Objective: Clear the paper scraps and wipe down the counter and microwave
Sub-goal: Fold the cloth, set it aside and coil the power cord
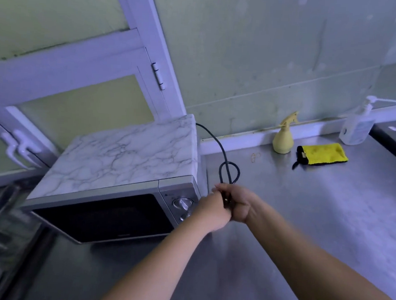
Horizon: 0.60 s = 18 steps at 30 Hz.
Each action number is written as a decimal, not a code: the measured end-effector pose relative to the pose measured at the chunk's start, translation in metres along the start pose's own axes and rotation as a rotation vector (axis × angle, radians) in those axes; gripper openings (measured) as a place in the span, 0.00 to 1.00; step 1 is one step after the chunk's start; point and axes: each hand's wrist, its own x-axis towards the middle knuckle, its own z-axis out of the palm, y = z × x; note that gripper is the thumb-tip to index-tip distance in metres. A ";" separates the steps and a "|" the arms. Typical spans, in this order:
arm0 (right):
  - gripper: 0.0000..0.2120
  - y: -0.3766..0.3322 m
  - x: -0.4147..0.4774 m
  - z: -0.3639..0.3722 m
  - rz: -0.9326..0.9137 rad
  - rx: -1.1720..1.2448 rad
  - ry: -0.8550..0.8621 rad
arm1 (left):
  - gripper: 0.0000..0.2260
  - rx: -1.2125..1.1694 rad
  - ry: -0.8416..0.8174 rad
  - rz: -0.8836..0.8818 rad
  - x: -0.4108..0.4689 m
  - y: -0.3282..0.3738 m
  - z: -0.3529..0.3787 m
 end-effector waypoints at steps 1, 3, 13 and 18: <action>0.11 0.001 0.002 -0.001 -0.007 0.027 -0.007 | 0.17 -0.105 0.044 0.016 -0.003 -0.004 -0.001; 0.13 0.004 0.004 -0.004 -0.009 0.039 -0.038 | 0.06 -0.361 0.229 0.024 -0.007 -0.009 0.002; 0.15 0.014 -0.005 -0.005 -0.073 0.049 -0.109 | 0.06 -0.677 0.309 0.021 -0.024 0.005 0.012; 0.12 0.012 -0.011 -0.011 -0.105 0.064 -0.132 | 0.06 -0.841 0.182 0.137 -0.040 0.008 0.001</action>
